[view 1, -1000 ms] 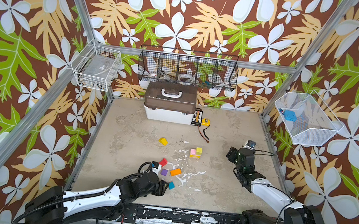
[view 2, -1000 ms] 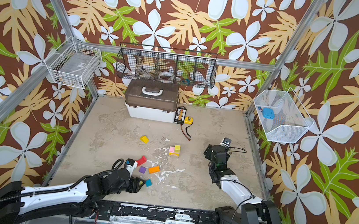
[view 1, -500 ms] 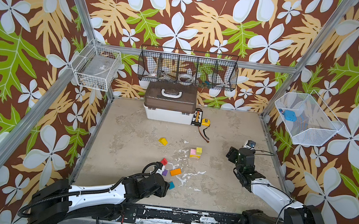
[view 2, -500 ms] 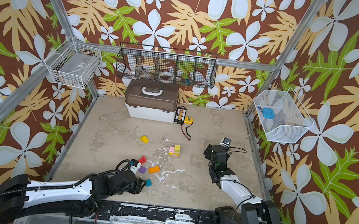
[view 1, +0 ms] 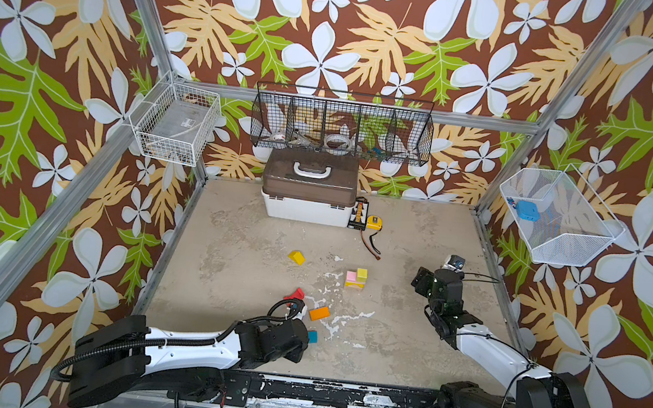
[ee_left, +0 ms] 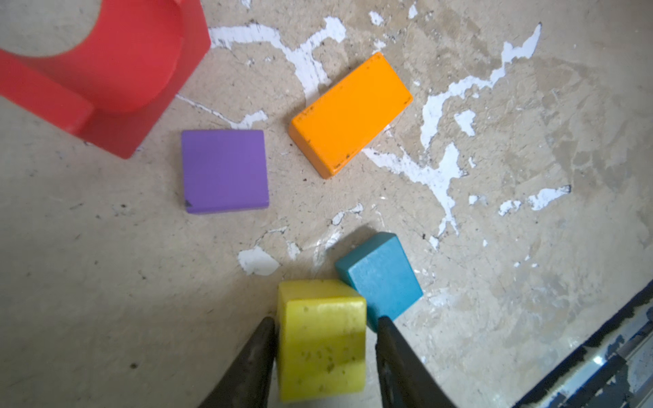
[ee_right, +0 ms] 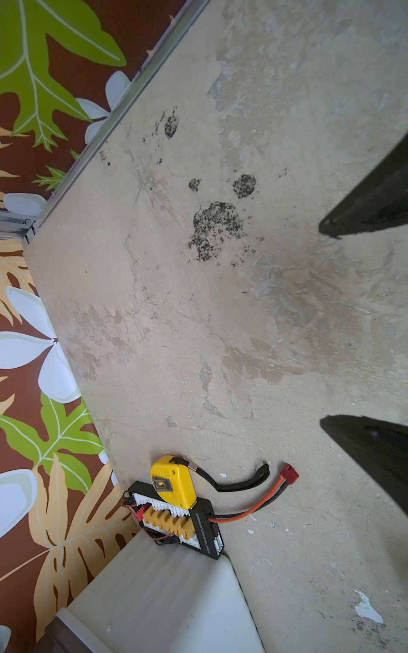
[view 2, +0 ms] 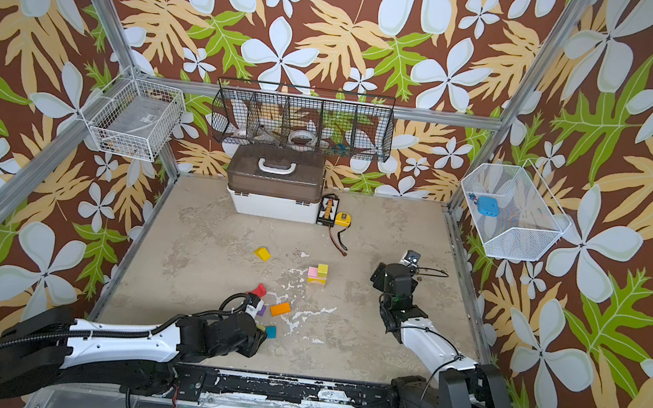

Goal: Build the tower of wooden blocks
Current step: 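Close the left gripper on the large yellow cube and lift it, then carry the large yellow cube with the left gripper over the stack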

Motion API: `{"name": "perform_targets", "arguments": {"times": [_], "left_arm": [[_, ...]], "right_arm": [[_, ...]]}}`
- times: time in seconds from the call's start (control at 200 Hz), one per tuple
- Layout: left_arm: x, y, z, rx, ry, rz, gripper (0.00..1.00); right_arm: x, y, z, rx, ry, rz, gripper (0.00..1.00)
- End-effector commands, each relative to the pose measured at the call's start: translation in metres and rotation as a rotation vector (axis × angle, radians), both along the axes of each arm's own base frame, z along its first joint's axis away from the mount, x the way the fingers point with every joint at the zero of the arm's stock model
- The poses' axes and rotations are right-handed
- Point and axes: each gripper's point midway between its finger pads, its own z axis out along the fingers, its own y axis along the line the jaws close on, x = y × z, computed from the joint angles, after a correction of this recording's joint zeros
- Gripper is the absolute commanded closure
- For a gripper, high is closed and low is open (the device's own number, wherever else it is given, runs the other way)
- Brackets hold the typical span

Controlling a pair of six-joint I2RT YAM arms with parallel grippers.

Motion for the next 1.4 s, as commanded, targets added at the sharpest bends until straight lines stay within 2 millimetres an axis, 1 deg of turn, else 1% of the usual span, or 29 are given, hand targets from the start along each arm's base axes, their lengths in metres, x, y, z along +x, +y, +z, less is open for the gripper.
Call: {"name": "perform_targets", "arguments": {"times": [0.0, 0.13, 0.365, 0.42, 0.48, 0.54, 0.58, 0.726, 0.866, 0.921, 0.956, 0.961, 0.986, 1.021, 1.061, 1.111, 1.171, 1.206, 1.291, 1.356, 1.396], "left_arm": [[0.002, 0.003, 0.000, 0.019, -0.014, 0.015, 0.56], [0.005, 0.005, 0.003, 0.019, -0.029, 0.030, 0.61], [0.005, 0.006, 0.001, 0.030, -0.023, 0.036, 0.73], [0.007, 0.007, 0.003, 0.033, -0.034, 0.043, 0.75], [0.011, 0.008, 0.010, 0.029, -0.057, 0.050, 0.78], [0.017, 0.007, 0.023, 0.020, -0.096, 0.062, 0.81], [0.022, 0.005, 0.035, 0.007, -0.133, 0.067, 0.82], [0.046, -0.001, 0.097, -0.041, -0.308, 0.101, 0.87], [0.064, -0.007, 0.161, -0.113, -0.532, 0.091, 0.88], [0.066, -0.014, 0.182, -0.123, -0.643, 0.015, 0.89], [0.063, -0.022, 0.194, -0.136, -0.720, -0.068, 0.92], [0.063, -0.024, 0.201, -0.150, -0.745, -0.070, 0.92], [0.061, -0.029, 0.208, -0.154, -0.802, -0.122, 0.92], [0.059, -0.033, 0.216, -0.136, -0.878, -0.182, 0.93], [0.057, -0.038, 0.225, -0.107, -0.943, -0.245, 1.00], [0.056, -0.044, 0.231, -0.056, -0.995, -0.318, 1.00], [0.049, -0.060, 0.229, -0.001, -1.050, -0.492, 1.00], [0.047, -0.065, 0.226, 0.044, -1.090, -0.575, 1.00], [0.056, -0.067, 0.228, 0.101, -1.137, -0.622, 1.00], [0.069, -0.065, 0.226, 0.105, -1.104, -0.639, 1.00], [0.073, -0.065, 0.223, 0.092, -1.092, -0.676, 1.00]], "right_arm": [[0.002, 0.001, 0.003, 0.001, -0.014, 0.001, 0.20], [0.002, 0.001, 0.003, 0.000, -0.012, 0.004, 0.21], [0.002, 0.001, 0.003, -0.001, -0.011, 0.003, 0.21], [0.002, 0.001, 0.003, 0.000, -0.009, 0.004, 0.21], [0.003, 0.001, 0.004, 0.001, -0.014, 0.005, 0.21], [0.002, 0.001, 0.004, 0.001, -0.018, 0.003, 0.21], [0.002, 0.001, 0.004, 0.000, -0.019, 0.001, 0.21], [0.002, 0.000, 0.005, -0.002, -0.018, -0.003, 0.21], [0.000, 0.000, 0.009, 0.004, -0.044, 0.003, 0.20], [-0.002, 0.000, 0.010, 0.007, -0.055, 0.004, 0.20], [-0.002, 0.001, 0.011, 0.008, -0.060, 0.008, 0.20], [-0.002, 0.001, 0.011, 0.008, -0.061, 0.010, 0.20], [-0.002, 0.001, 0.012, 0.010, -0.065, 0.010, 0.21], [-0.002, 0.002, 0.011, 0.010, -0.062, 0.014, 0.21], [-0.002, 0.002, 0.011, 0.010, -0.063, 0.016, 0.22], [-0.002, 0.002, 0.011, 0.011, -0.065, 0.018, 0.22], [-0.002, 0.003, 0.011, 0.011, -0.065, 0.020, 0.22], [-0.002, 0.003, 0.011, 0.011, -0.065, 0.020, 0.22], [-0.001, 0.003, 0.011, 0.010, -0.063, 0.019, 0.22], [0.000, 0.003, 0.012, 0.008, -0.065, 0.019, 0.22], [0.000, 0.003, 0.012, 0.008, -0.066, 0.021, 0.22]]}}
